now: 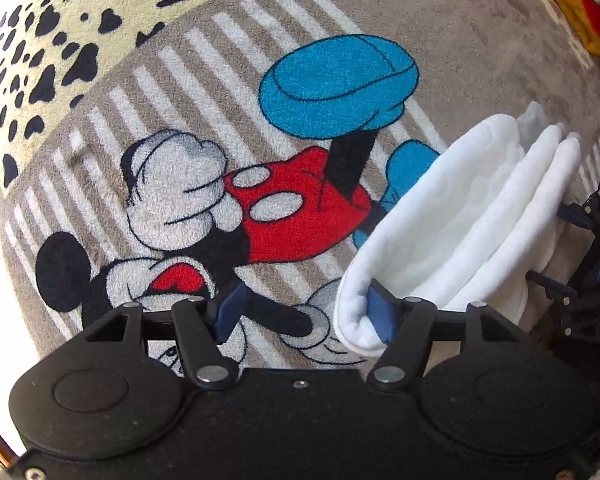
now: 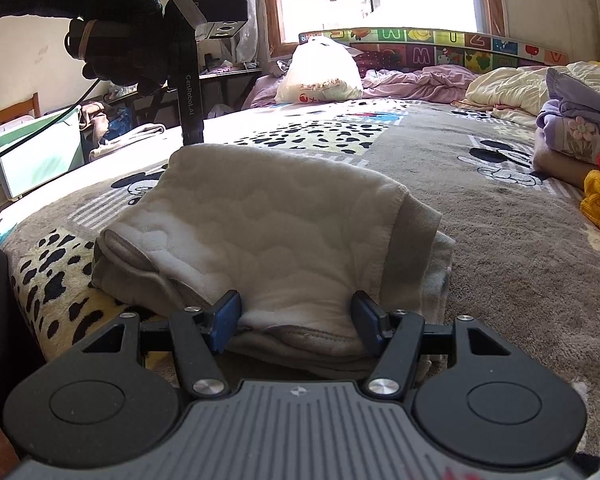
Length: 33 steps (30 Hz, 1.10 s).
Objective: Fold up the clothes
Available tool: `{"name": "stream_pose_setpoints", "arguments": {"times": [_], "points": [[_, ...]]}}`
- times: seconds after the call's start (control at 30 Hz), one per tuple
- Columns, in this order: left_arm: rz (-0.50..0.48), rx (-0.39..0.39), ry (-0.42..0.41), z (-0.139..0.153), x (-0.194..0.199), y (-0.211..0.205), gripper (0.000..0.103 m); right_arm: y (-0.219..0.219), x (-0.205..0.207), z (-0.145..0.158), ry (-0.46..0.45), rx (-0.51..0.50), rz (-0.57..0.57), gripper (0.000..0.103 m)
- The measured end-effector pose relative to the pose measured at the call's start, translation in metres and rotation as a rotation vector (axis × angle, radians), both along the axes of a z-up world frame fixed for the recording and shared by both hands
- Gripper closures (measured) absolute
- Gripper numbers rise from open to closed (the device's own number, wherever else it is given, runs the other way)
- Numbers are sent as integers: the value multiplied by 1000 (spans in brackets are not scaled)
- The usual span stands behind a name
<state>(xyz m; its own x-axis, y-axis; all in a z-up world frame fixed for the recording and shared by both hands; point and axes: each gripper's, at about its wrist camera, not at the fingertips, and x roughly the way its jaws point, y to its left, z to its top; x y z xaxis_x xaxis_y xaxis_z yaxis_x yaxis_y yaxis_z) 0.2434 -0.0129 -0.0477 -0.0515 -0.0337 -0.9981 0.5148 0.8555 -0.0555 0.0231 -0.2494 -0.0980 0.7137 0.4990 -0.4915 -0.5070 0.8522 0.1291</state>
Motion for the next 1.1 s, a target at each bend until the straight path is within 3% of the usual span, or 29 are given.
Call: {"name": "stream_pose_setpoints", "arguments": {"times": [0.2, 0.33, 0.37, 0.47, 0.57, 0.63, 0.67, 0.77, 0.8, 0.87, 0.93, 0.97, 1.03, 1.1], "points": [[199, -190, -99, 15, -21, 51, 33, -2, 2, 3, 4, 19, 2, 41], [368, -188, -196, 17, -32, 102, 38, 0, 4, 4, -8, 11, 2, 40], [390, -227, -227, 32, -27, 108, 38, -1, 4, 4, -7, 15, -1, 40], [375, -403, -386, 73, -48, 101, 38, -3, 6, 8, -17, 39, -15, 38], [292, -600, -550, 81, -86, 78, 40, -3, 8, 12, -40, 43, -32, 34], [222, -678, -639, 73, -111, 61, 65, -3, 7, 15, -58, 50, -41, 34], [198, -697, -671, 66, -120, 53, 68, -3, 5, 16, -75, 52, -47, 34], [161, -667, -714, 34, -132, 24, 68, -5, 5, 21, -128, 79, -46, 34], [178, -624, -737, 22, -130, 18, 68, -4, 6, 22, -146, 88, -38, 34], [266, -503, -764, -7, -118, 13, 70, 0, 12, 22, -178, 87, -20, 34], [372, -545, -759, -24, -112, 19, 72, 10, 23, 15, -155, 33, -16, 34], [373, -538, -766, -23, -112, 17, 73, 14, 28, 10, -126, -3, -26, 33], [267, -460, -769, -10, -115, 4, 73, 12, 35, 4, -89, 5, -44, 32], [226, -431, -761, 7, -116, 2, 73, 11, 34, 8, -81, 0, -37, 32]]}}
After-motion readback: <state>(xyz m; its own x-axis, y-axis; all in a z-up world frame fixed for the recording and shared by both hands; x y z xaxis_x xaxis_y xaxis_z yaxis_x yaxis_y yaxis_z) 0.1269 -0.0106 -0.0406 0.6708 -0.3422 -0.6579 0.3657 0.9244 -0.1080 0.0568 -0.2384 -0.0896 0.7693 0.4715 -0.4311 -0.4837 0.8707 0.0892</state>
